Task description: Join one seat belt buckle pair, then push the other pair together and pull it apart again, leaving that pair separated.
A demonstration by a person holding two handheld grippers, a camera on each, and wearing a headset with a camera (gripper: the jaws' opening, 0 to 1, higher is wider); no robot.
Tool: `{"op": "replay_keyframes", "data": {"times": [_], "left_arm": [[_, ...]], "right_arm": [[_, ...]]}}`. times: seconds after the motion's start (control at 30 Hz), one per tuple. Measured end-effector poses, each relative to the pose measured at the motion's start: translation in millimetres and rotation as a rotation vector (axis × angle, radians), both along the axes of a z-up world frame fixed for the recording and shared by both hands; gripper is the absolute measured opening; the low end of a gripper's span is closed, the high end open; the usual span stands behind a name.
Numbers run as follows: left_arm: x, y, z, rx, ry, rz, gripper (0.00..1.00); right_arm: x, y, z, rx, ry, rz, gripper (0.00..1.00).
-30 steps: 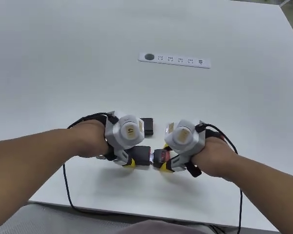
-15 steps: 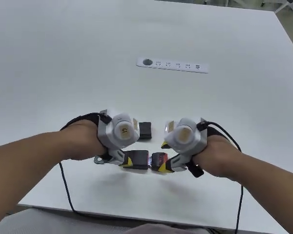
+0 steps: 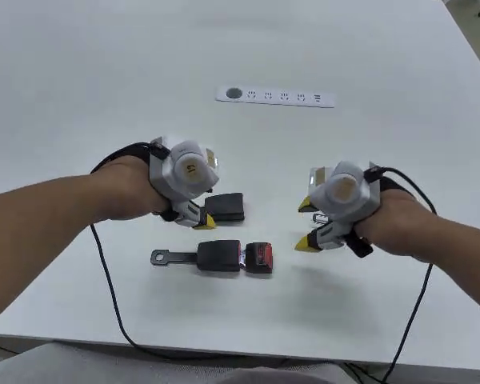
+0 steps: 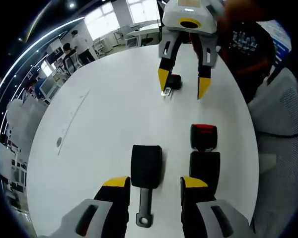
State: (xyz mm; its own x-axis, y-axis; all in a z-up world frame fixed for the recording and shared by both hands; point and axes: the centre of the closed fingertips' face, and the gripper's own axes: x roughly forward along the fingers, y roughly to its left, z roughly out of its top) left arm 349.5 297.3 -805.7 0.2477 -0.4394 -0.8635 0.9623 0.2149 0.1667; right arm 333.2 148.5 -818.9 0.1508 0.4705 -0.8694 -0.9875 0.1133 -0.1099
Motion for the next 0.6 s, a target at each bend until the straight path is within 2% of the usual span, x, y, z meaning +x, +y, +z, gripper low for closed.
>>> {"op": "replay_keyframes", "data": {"times": [0.2, 0.37, 0.6], "left_arm": [[18.1, -0.6, -11.5, 0.012, 0.010, -0.013, 0.45], [18.5, -4.8, -23.0, 0.033, 0.039, -0.039, 0.49], [23.5, -9.6, -34.5, 0.047, 0.062, -0.060, 0.50]], "right_arm": [[19.6, -40.7, -5.3, -0.042, -0.018, -0.049, 0.43], [22.4, -69.6, -16.0, -0.073, 0.009, -0.088, 0.45], [19.3, -75.9, -25.6, -0.087, 0.045, -0.077, 0.46]]}}
